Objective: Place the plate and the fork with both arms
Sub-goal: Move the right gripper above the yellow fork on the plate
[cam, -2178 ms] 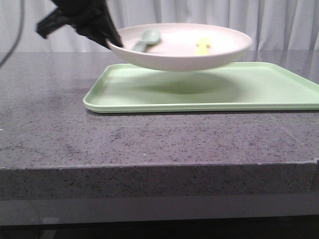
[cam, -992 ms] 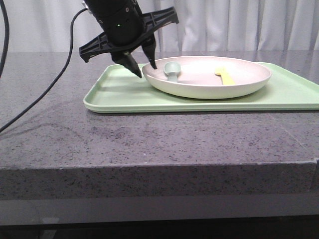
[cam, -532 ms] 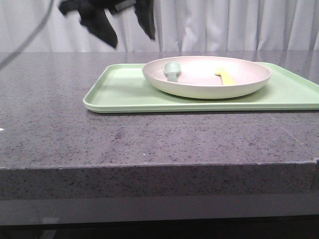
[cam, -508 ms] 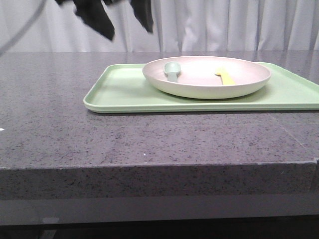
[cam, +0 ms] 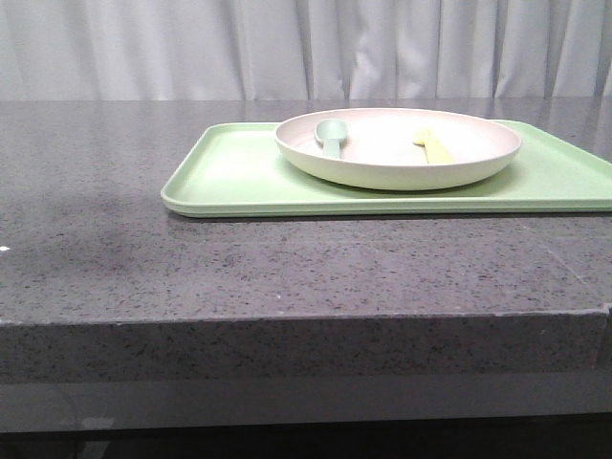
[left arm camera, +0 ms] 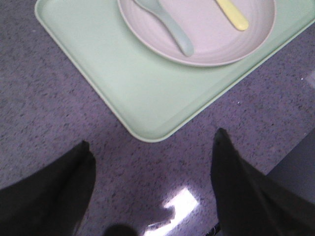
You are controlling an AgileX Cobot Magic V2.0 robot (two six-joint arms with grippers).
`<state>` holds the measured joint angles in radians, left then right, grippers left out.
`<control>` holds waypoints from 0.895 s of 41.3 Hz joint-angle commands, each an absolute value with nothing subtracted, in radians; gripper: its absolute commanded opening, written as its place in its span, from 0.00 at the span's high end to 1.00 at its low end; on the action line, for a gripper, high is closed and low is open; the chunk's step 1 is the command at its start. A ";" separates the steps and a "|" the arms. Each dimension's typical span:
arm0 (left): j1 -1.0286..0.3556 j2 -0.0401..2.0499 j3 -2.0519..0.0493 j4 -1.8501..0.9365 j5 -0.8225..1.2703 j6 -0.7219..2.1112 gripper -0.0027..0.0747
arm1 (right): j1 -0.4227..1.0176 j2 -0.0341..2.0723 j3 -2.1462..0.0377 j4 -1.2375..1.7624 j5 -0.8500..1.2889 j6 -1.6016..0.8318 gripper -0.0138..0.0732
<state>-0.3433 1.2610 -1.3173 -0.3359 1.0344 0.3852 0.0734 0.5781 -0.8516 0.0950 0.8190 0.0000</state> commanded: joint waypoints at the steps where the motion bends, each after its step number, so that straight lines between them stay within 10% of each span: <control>1: -0.282 1.151 -1.254 -0.380 0.962 0.422 0.34 | 0.122 0.663 -0.946 0.110 0.866 -0.009 0.24; 37: -0.178 0.884 -0.998 -0.331 0.839 0.410 0.34 | 0.321 1.537 -1.549 0.079 1.056 0.110 0.25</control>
